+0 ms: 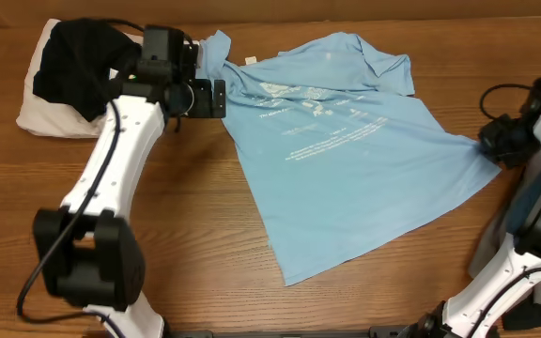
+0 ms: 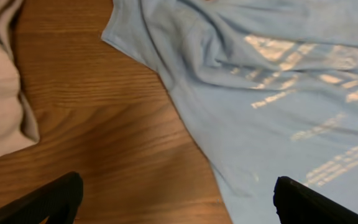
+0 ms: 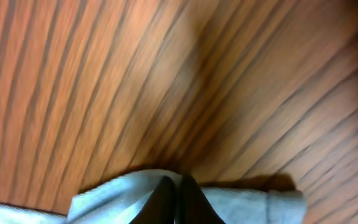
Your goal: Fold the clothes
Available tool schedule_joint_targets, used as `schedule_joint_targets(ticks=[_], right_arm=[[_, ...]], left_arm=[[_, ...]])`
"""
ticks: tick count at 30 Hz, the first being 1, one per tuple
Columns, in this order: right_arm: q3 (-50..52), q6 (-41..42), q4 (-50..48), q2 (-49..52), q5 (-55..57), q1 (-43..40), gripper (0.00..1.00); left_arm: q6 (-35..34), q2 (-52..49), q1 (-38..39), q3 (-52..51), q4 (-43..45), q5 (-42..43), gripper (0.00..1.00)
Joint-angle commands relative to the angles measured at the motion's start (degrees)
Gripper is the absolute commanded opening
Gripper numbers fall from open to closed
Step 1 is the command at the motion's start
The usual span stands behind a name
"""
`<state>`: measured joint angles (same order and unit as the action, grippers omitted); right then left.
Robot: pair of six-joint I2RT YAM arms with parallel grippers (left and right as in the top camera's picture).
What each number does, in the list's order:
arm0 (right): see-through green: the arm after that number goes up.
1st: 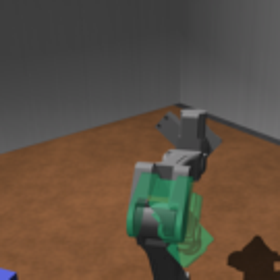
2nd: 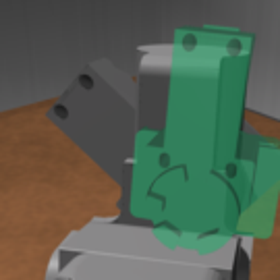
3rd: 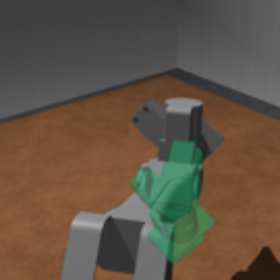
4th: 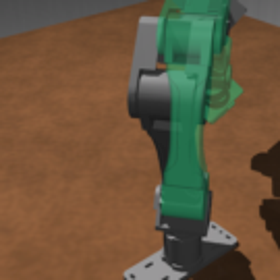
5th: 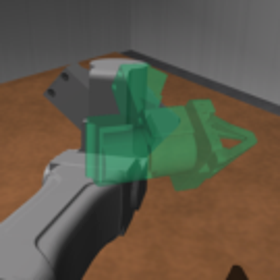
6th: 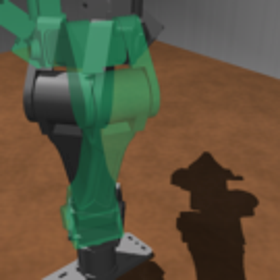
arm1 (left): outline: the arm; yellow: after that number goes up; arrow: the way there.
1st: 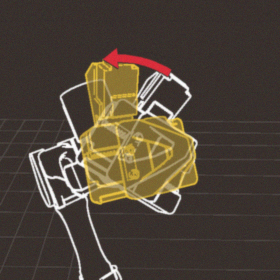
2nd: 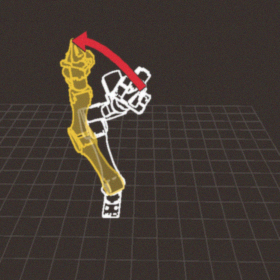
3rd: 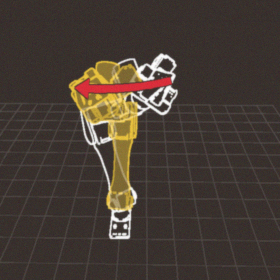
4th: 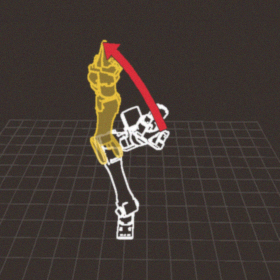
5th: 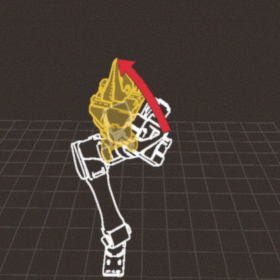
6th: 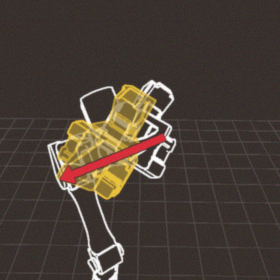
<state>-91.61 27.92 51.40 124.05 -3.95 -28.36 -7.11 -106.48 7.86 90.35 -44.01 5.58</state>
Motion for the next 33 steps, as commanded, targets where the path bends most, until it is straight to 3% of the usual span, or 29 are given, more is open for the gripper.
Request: schedule_joint_targets(ticks=[1, 7, 10, 12, 14, 16, 24, 30, 33], right_arm=[[-4.6, -2.7, 1.1, 0.7, -0.3, -2.3, 0.08], [-12.6, -3.8, 5.2, 0.7, 0.0, -3.5, 0.09], [-17.7, -4.6, 9.1, 0.7, 0.0, -3.5, 0.18], [-20.1, -4.9, 11.2, 0.7, -0.1, -3.5, 0.43], [-22.4, -5.3, 13.3, 0.7, -0.2, -3.5, 0.82], [-25.4, -5.5, 16.4, 0.7, -0.2, -3.5, 0.95], [-32.3, -8.5, 24.9, 0.4, -7.1, -2.7, 0.96], [-32.3, -11.8, 27.3, 0.2, -7.2, 0.9, 0.92], [-32.3, -11.9, 27.1, 0.2, -5.7, 2.7, 0.92]], left_arm=[[1.4, -3.3, 0.0, -0.2, 1.3, -0.3, 1.0], [1.4, -6.1, 0.0, -0.2, 4.6, -1.3, 1.0], [3.8, -7.1, 0.2, -0.2, 6.6, -1.2, 1.0], [5.1, -7.5, 0.5, -0.2, 7.4, -1.2, 0.99], [6.2, -7.9, 1.0, -0.2, 8.3, -1.1, 1.0], [7.7, -8.9, 1.4, -0.2, 9.7, -1.3, 1.0], [10.9, -15.0, 1.3, -0.2, 18.9, -1.5, 0.99], [11.2, -19.7, 1.3, -0.2, 25.5, -1.5, 0.84], [10.8, -21.3, 1.3, -0.2, 27.6, -1.5, 0.84]])
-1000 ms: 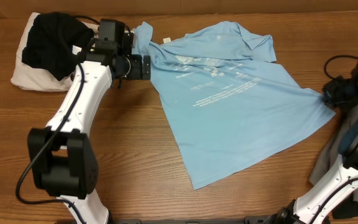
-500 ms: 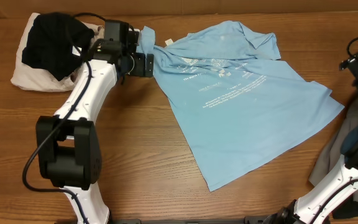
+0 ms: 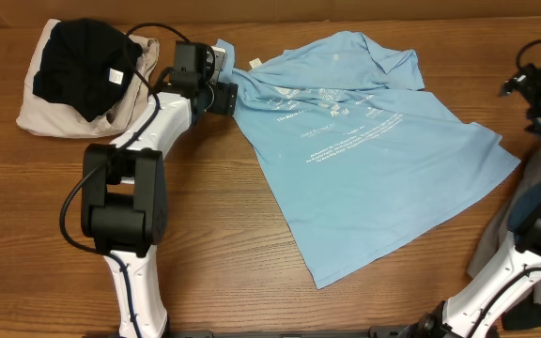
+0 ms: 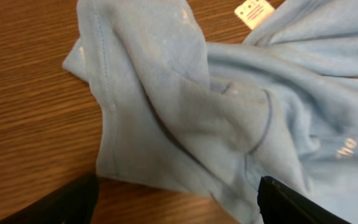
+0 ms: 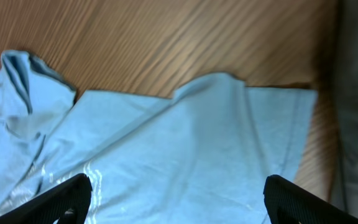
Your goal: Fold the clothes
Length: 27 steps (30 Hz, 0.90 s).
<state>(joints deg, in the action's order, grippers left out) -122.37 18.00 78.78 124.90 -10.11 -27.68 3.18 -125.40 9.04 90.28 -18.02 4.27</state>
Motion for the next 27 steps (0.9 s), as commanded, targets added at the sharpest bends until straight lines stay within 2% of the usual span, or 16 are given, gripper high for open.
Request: schedule_joint_targets(ticks=[1, 4, 11, 12, 15, 16, 18, 20, 22, 27], right_arm=[[-1.6, -2.0, -0.4, -0.7, 0.6, 2.6, 0.92], [-1.6, -2.0, -0.9, -0.7, 0.6, 3.8, 0.92], [-1.6, -2.0, -1.0, -0.6, 0.6, 5.8, 0.92], [-1.6, -2.0, -0.9, -0.6, 0.6, 5.9, 0.92], [-1.6, -2.0, -0.5, -0.6, 0.6, 6.1, 0.92], [-1.6, -2.0, -0.3, -0.6, 0.6, 6.2, 0.92], [-1.6, -2.0, 0.1, -0.6, 0.6, 6.2, 0.92], [-1.6, -2.0, 0.6, -0.6, 0.6, 6.2, 0.92], [-1.6, -2.0, 1.5, -0.6, 0.5, 6.2, 0.92], [-1.6, -2.0, 3.7, -0.6, 0.5, 7.1, 0.93]], left_arm=[[0.4, -2.7, 0.2, -0.1, 2.2, -0.2, 0.84], [-0.2, -4.0, 0.2, -0.1, 3.2, -0.2, 0.8], [-0.9, -7.3, -0.2, -0.1, 3.3, -0.5, 0.52], [-1.4, -7.5, -0.4, -0.1, 3.3, -0.5, 0.46], [-4.9, -7.6, -1.0, -0.1, 3.2, -2.3, 0.08], [-6.3, -7.6, -1.3, 0.0, 2.7, -2.8, 0.04], [-7.9, -7.4, -1.7, 0.9, -0.3, -3.0, 0.04], [-8.2, -7.0, -2.2, 2.8, -6.5, -3.3, 0.04], [-8.6, -5.0, -3.2, 9.0, -26.2, -5.3, 0.04], [-9.2, -3.5, -4.3, 17.1, -52.1, -7.5, 0.04]])
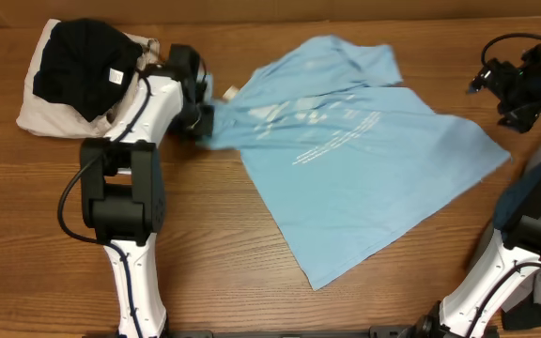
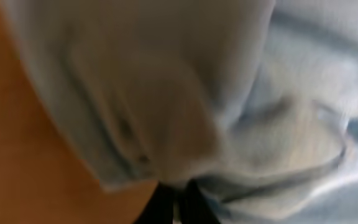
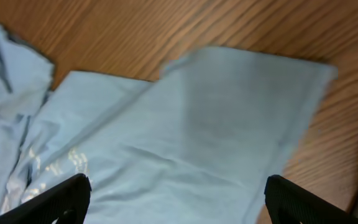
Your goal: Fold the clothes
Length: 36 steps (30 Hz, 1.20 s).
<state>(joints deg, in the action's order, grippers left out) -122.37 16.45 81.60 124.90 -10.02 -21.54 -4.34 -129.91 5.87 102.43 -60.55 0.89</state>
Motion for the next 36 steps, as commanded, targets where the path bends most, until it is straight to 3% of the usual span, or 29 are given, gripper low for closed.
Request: schedule_joint_targets(ticks=[1, 6, 12, 20, 26, 29, 32, 36], right_arm=[[-1.6, -0.4, 1.5, -0.6, 0.5, 1.3, 0.93], [-1.6, -0.4, 4.1, -0.7, 0.5, 3.8, 0.93], [-1.6, -0.4, 6.5, -0.8, -0.2, 6.3, 0.93], [-1.6, -2.0, 10.7, -6.3, -0.2, 7.7, 0.93], [-1.6, -4.8, 14.2, -12.8, -0.5, 8.3, 0.93], [-1.3, -6.1, 15.5, -15.7, -0.6, 9.2, 0.94], [0.0, -6.1, 15.5, -18.5, -0.6, 10.7, 0.95], [2.4, -6.1, 15.5, -21.6, -0.6, 12.7, 0.95]], left_arm=[[-3.4, 1.0, -1.4, 6.1, -14.4, -5.4, 0.04], [-5.1, 1.0, -2.0, 6.8, -27.7, -7.1, 0.04], [-5.1, 1.2, -2.0, 6.7, -36.3, -7.5, 0.04], [-11.1, 15.4, -1.2, -6.5, -36.2, -12.0, 0.04], [-11.3, 32.4, -1.0, -20.4, -28.1, -8.0, 0.04], [-10.6, 38.7, -0.8, -27.5, -23.5, -4.5, 0.19], [-10.4, 41.0, -0.5, -33.1, -21.7, -2.2, 0.21], [-10.7, 41.0, 0.0, -38.4, -19.8, 0.4, 0.33]])
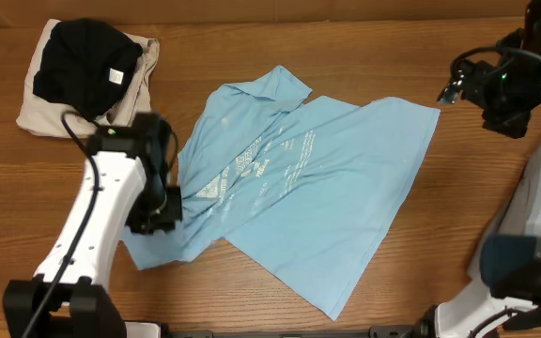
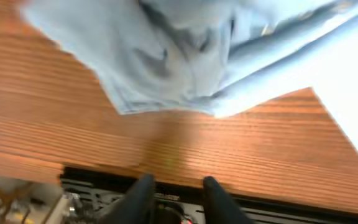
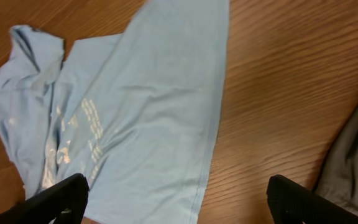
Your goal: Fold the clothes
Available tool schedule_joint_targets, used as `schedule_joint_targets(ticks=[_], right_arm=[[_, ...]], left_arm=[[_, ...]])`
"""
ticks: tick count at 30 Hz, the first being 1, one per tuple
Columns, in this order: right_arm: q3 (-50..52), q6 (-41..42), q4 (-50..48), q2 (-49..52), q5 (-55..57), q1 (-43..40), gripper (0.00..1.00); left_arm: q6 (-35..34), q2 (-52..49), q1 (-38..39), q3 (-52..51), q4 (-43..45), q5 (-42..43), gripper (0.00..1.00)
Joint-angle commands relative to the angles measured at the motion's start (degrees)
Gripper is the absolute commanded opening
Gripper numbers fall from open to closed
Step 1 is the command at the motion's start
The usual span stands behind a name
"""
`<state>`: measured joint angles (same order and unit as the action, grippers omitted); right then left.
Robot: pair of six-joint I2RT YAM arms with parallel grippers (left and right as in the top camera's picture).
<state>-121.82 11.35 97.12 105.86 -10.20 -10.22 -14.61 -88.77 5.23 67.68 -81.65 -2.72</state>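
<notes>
A light blue T-shirt (image 1: pixel 289 188) with pale print lies rumpled across the middle of the wooden table (image 1: pixel 421 263), its left part bunched in folds. My left gripper (image 1: pixel 158 211) hangs at the shirt's front left corner. In the left wrist view the left gripper (image 2: pixel 179 196) is open with nothing between its fingers, and the shirt's edge (image 2: pixel 166 68) lies just beyond them. My right gripper (image 1: pixel 494 99) is raised at the far right, off the cloth. Seen from its wrist, the right gripper (image 3: pixel 191 199) is wide open above the shirt (image 3: pixel 148 112).
A black garment (image 1: pixel 83 61) lies on a folded beige one (image 1: pixel 40 113) at the back left corner. A grey cloth (image 3: pixel 353 162) lies beside the table at the right. The table's front edge (image 2: pixel 185 183) is right under my left gripper.
My left gripper was shut on the shirt's sleeve near the pile at the back left. Now it is open near the front left, and the shirt lies shifted toward the front left.
First my right gripper was shut on the shirt's right hem while the left was open by the left sleeve. Then the right was open and raised, the left over the sleeve. Then the left was shut on the sleeve. Now the shirt lies further front-left, with both grippers open.
</notes>
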Motion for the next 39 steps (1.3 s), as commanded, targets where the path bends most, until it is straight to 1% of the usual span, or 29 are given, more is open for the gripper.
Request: schedule_joint_targets(ticks=[1, 3, 6, 10, 11, 12, 13, 15, 16, 19, 22, 24, 27, 30, 35, 39], right_arm=[[2.2, -1.0, -0.1, -2.9, -0.4, 1.8, 0.95], [2.9, -1.0, -0.1, -3.6, -0.4, 2.5, 0.96], [3.5, -1.0, -0.1, -4.0, -0.4, 3.3, 0.96], [4.1, -1.0, -0.1, -4.0, -0.3, 3.5, 0.96], [4.2, -1.0, -0.1, -4.0, -0.1, 3.5, 0.96], [4.2, -1.1, -0.1, -4.0, 0.2, 3.5, 0.96], [4.2, -1.2, -0.1, -4.0, 0.3, 3.5, 0.96], [4.2, -1.2, -0.1, -4.0, 0.3, 3.5, 0.96], [4.2, -1.2, -0.2, -4.0, 0.3, 3.5, 0.96], [4.2, -1.4, -0.3, -4.0, 0.3, 3.5, 0.96], [4.2, -1.4, -0.4, -4.0, 0.3, 3.5, 0.96], [4.2, -1.4, -0.6, -4.0, 0.3, 3.5, 0.96], [4.2, -1.4, -0.7, -4.0, 0.3, 3.5, 0.96], [4.2, -1.4, -0.8, -4.0, 0.3, 3.5, 0.96], [4.2, -1.6, -0.8, -4.0, 0.3, 3.5, 0.96], [4.2, -1.9, -1.2, -4.0, 0.3, 3.5, 0.96]], left_arm=[[-0.4, -0.2, 0.6, -4.1, 2.0, 4.6, 0.34], [-0.4, -0.2, 0.6, -4.3, 3.3, 4.7, 0.37], [-0.4, -0.2, 0.6, -3.5, 6.2, 5.4, 0.48], [1.3, -0.2, 0.6, -0.1, 13.5, 6.5, 0.61], [3.1, -0.2, 0.6, 1.3, 16.6, 7.6, 0.63], [5.0, -0.2, 0.7, 2.8, 21.0, 9.0, 0.68], [6.7, -0.2, 0.8, 3.8, 25.5, 10.0, 0.71], [8.7, -0.2, 1.4, 4.8, 34.8, 10.2, 0.75], [9.6, -0.3, 1.6, 4.9, 39.5, 10.0, 0.76], [10.2, -2.7, 2.0, 4.9, 52.7, 9.5, 0.75], [10.3, -8.1, 1.9, 6.3, 59.1, 9.6, 0.74], [10.4, -12.4, 1.9, 9.1, 59.8, 9.6, 0.73], [11.8, -19.5, 2.1, 16.5, 56.8, 9.8, 0.72], [13.9, -26.2, 2.3, 26.4, 51.4, 9.3, 0.71], [16.0, -37.2, 2.4, 43.5, 39.8, 5.6, 0.69], [16.2, -43.5, 2.6, 51.2, 34.0, 5.7, 0.66]])
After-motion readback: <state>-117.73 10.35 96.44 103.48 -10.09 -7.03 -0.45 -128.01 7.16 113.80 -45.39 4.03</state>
